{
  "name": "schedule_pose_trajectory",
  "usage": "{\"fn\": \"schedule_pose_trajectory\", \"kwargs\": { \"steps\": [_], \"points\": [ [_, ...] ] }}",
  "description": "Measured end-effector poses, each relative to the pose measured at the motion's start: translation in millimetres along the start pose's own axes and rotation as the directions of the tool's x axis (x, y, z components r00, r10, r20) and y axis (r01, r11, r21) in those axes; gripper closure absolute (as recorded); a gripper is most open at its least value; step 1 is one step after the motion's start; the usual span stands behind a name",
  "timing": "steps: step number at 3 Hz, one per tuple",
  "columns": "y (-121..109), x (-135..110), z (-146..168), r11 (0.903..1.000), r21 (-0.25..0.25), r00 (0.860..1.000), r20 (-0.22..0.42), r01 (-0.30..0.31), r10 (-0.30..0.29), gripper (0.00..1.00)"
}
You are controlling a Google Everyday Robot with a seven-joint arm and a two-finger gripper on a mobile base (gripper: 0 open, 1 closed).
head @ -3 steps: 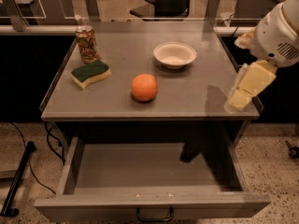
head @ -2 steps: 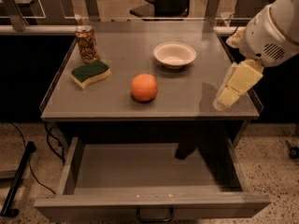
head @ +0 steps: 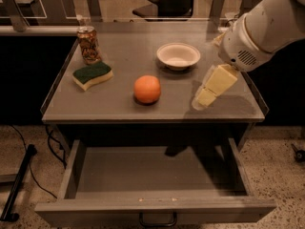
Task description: Place orange into top drawer
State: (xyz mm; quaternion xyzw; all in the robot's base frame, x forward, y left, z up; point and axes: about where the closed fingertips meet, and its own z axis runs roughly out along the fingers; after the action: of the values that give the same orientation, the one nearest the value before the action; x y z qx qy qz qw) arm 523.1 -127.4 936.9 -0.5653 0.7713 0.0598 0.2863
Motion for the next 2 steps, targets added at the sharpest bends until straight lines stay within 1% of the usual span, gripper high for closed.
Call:
{"fn": "schedule_pose_trajectory", "kwargs": {
  "steps": [2],
  "points": [
    [2, -19, 36, 0.9995, -0.031, 0.999, 0.043, -0.004, 0.006, 0.0]
  ]
}}
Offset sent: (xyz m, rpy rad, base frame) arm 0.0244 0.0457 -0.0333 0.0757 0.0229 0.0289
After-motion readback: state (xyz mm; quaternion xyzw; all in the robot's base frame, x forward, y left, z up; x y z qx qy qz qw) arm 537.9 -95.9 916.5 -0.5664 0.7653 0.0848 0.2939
